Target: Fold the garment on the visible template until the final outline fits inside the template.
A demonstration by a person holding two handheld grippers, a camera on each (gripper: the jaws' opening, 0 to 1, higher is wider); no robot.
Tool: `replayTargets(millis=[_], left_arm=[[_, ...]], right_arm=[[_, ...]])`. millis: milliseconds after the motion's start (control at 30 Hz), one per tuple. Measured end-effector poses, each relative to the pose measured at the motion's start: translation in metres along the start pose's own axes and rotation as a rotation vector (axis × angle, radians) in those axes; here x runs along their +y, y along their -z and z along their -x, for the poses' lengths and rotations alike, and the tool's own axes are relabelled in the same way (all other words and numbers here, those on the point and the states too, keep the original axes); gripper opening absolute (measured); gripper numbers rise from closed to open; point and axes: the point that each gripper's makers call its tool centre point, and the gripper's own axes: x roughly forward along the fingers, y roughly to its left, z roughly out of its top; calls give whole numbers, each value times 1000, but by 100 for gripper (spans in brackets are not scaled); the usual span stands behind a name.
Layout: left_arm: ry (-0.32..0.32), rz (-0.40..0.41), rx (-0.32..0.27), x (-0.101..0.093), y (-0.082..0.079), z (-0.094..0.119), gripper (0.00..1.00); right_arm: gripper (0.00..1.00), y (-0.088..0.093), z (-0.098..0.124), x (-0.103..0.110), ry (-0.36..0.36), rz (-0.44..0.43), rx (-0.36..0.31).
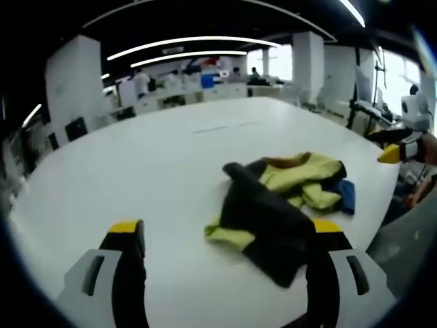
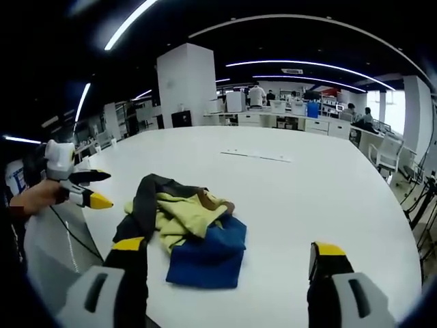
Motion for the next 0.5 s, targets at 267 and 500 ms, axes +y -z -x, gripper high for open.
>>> replayTargets(millis=[267,500], left_arm=[[38,4,14,-11,2,-3,88],[67,3,15,-24,-5,-9,80]], right_arm=[[94,-8,-4,8,-14,7,-7],[84,-16,-14,12,-41,14,-12]])
